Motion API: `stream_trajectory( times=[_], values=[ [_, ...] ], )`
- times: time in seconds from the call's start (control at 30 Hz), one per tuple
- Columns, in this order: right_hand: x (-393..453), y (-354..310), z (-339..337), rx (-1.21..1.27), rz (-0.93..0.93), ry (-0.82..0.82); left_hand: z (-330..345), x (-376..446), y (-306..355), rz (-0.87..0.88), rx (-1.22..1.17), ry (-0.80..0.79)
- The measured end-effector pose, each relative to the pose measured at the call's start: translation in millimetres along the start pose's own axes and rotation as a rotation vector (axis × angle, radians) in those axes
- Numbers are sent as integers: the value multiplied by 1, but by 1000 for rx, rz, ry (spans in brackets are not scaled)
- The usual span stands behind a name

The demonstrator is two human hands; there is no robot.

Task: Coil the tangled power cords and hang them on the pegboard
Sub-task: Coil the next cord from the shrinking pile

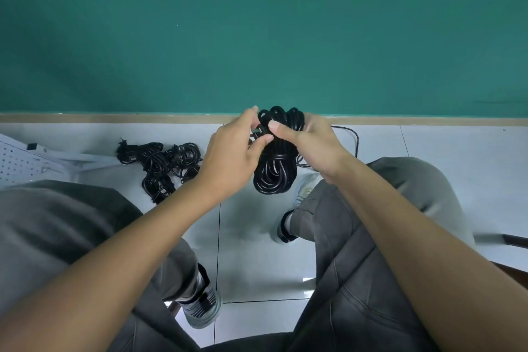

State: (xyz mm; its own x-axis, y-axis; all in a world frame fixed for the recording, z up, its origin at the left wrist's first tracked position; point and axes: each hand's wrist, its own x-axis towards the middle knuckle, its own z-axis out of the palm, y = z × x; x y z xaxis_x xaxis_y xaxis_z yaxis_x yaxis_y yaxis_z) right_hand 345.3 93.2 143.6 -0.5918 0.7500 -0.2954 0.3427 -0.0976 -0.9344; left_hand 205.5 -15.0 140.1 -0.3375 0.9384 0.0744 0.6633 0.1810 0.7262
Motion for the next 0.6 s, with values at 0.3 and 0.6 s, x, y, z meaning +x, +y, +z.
stream_trajectory(
  times=[0.3, 0.6],
  values=[
    [5, -1, -4, 34, 145, -334, -11, 2, -10, 69, -67, 21],
    [53, 34, -4, -206, 232, -315, 7, 26, -57, -150, -156, 63]
  ],
)
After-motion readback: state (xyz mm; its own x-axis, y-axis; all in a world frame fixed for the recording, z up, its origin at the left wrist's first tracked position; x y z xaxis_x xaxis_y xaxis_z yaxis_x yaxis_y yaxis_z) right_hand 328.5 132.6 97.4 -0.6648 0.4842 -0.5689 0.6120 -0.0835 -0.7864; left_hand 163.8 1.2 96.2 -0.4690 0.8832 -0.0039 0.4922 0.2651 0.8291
